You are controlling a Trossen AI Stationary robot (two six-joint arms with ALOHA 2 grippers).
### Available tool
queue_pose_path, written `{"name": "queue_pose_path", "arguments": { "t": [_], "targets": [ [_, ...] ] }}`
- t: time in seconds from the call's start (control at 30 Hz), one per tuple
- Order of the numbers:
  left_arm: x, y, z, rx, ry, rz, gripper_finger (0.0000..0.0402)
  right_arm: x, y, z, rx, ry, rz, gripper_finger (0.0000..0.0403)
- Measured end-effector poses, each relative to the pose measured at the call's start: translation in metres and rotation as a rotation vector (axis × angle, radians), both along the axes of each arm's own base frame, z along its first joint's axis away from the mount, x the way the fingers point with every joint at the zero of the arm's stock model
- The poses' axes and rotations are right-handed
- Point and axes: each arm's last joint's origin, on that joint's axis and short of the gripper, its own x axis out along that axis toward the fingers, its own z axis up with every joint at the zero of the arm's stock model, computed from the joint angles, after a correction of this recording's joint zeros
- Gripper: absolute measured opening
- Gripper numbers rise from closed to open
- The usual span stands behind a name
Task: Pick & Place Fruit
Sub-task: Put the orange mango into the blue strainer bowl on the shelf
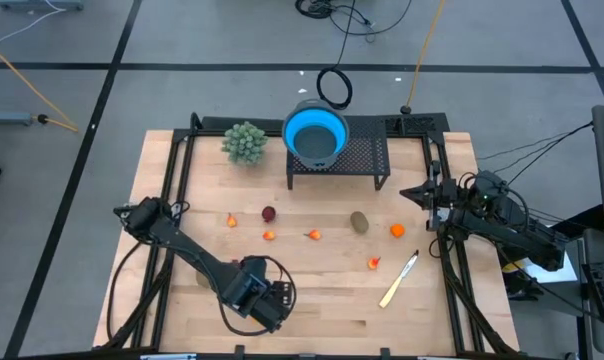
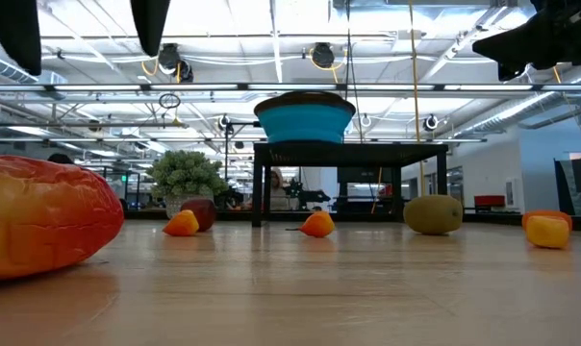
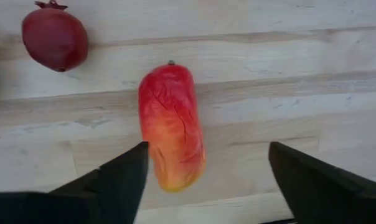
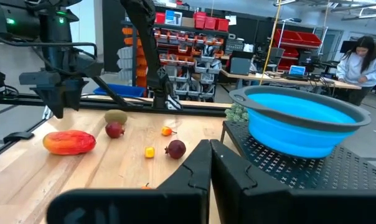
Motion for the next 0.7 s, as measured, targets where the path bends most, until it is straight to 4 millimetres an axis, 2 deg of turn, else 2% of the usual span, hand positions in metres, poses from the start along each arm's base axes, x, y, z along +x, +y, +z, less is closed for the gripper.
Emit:
{"name": "queue_pose_path", "arguments": {
  "t": [0.13,0.2,0.5,0.7],
  "targets": [
    [-0.001,0.001,-0.007,0.0,0.018,0.004,0.0384,0.0,0.0,0.0,0.0,0.0,0.0,0.0],
    [0.0,0.001,-0.013,-0.022,0.017,0.003,0.0396,0.0,0.0,0.0,0.0,0.0,0.0,0.0],
    [0.001,0.002,-0.033,-0.075,0.025,0.005,0.0382,0.0,0.0,0.0,0.0,0.0,-0.001,0.0],
    [-0.001,0.003,-0.038,-0.072,0.041,0.006,0.0396,0.0,0.0,0.0,-0.001,-0.001,-0.002,0.0]
  ]
}}
